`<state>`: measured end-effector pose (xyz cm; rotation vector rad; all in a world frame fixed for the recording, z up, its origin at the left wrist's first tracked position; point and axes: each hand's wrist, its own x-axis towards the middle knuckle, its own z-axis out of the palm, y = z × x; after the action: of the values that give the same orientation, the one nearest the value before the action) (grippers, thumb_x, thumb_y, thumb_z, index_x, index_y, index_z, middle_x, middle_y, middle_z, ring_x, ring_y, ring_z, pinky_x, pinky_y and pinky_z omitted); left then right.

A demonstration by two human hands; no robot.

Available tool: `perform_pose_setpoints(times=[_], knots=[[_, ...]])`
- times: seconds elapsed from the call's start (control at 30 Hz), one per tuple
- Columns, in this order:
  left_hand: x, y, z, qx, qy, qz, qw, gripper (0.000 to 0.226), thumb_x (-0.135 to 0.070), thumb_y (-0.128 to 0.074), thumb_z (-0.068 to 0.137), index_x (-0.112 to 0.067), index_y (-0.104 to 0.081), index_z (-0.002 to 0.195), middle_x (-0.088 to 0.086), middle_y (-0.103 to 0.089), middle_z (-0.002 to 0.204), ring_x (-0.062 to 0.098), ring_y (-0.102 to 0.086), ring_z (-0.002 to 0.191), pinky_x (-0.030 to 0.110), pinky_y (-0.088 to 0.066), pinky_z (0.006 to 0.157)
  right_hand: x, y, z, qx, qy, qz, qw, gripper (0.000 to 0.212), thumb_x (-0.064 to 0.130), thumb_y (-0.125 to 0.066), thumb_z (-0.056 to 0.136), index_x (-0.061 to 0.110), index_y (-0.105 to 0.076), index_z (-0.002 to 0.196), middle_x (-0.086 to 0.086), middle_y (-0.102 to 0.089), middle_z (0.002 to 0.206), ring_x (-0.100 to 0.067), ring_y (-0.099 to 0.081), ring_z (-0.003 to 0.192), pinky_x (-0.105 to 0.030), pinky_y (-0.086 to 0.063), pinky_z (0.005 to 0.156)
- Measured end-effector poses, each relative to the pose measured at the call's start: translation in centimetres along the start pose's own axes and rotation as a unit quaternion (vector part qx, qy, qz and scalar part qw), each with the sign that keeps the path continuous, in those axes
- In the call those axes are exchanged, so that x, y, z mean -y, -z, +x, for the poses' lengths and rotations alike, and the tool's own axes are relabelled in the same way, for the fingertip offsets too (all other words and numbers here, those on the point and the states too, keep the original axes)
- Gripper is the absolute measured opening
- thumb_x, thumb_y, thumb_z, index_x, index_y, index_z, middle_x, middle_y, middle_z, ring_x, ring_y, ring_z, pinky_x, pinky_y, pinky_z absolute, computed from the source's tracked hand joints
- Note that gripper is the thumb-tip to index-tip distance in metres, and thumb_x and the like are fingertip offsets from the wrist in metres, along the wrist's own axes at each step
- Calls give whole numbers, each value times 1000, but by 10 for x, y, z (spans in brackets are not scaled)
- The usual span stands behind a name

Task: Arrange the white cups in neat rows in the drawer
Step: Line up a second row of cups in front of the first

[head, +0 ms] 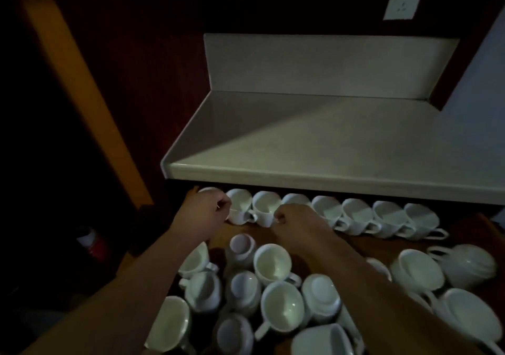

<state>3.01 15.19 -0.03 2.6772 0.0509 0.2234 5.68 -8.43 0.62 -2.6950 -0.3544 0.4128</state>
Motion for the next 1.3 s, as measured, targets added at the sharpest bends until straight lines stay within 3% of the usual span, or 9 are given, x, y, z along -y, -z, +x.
perform_pose_setpoints(times=[0.1, 0.2, 0.27, 0.33, 0.43, 0.9, 1.0, 1.2, 1.3], knots=[[33, 1, -16, 48, 31, -17, 998, 12, -26, -66, 91, -23, -74, 99, 8, -72, 116, 19, -41, 143, 29, -47, 101, 33, -34, 6, 42, 18, -17, 999, 45, 58, -51, 88, 24, -67, 112, -1, -69, 110, -21, -65, 102, -36, -52, 83], [47, 0, -26, 72, -22, -28, 997, 27, -25, -64, 90, -25, -70, 116, -1, -46, 152, 20, -24, 153, 35, -44, 109, 42, -66, 14, 61, 25, -50, 997, 69, 74, -39, 79, 30, -56, 130, 2, -60, 126, -23, -60, 118, -36, -48, 89], [50, -6, -32, 85, -32, -2, 996, 35, -25, -63, 91, -24, -66, 126, -2, -51, 144, 25, -40, 144, 38, -40, 111, 50, -79, 11, 54, 16, -38, 998, 69, 72, -51, 85, 32, -48, 141, 0, -54, 136, -25, -56, 126, -37, -47, 95], [55, -20, -38, 88, -29, 61, 994, 37, -28, -63, 88, -26, -66, 124, 1, -62, 128, 27, -59, 120, 40, -47, 102, 58, -88, 9, 44, 8, -26, 999, 76, 74, -55, 83, 33, -42, 146, 0, -49, 146, -28, -50, 136, -42, -45, 105], [64, -35, -43, 97, -40, 128, 986, 38, -34, -64, 83, -32, -64, 121, -4, -62, 119, 22, -60, 106, 35, -50, 91, 62, -100, 11, 56, 8, -61, 997, 91, 71, -57, 86, 25, -26, 159, -4, -32, 164, -30, -34, 148, -47, -31, 118], [68, -50, -43, 148, -20, 149, 977, 36, -51, -52, 94, -35, -61, 125, -4, -56, 123, 20, -53, 115, 34, -42, 94, 35, -95, 12, 17, -40, -49, 998, 88, 57, -62, 90, 32, -19, 162, -3, -33, 165, -28, -36, 148, -48, -30, 120], [66, -48, -43, 158, -21, 132, 978, 39, -56, -53, 94, -36, -61, 127, -5, -55, 125, 20, -51, 116, 34, -41, 95, 21, -90, 11, 5, -69, -37, 997, 85, 55, -65, 87, 32, -25, 159, -1, -37, 162, -27, -40, 146, -48, -34, 118], [59, -27, -44, 200, -13, 115, 973, 59, -56, -59, 90, -37, -47, 144, -3, -38, 152, 26, -34, 137, 38, -33, 114, 0, -79, 8, -13, -123, -16, 992, 86, 52, -69, 81, 34, -29, 156, -3, -44, 154, -28, -48, 137, -45, -45, 109], [59, -19, -49, 224, -12, 109, 968, 67, -51, -64, 88, -35, -42, 148, -3, -35, 153, 25, -34, 137, 37, -34, 113, -3, -80, 11, -6, -138, -6, 990, 88, 53, -68, 79, 35, -27, 155, -5, -43, 153, -31, -48, 135, -47, -47, 105]])
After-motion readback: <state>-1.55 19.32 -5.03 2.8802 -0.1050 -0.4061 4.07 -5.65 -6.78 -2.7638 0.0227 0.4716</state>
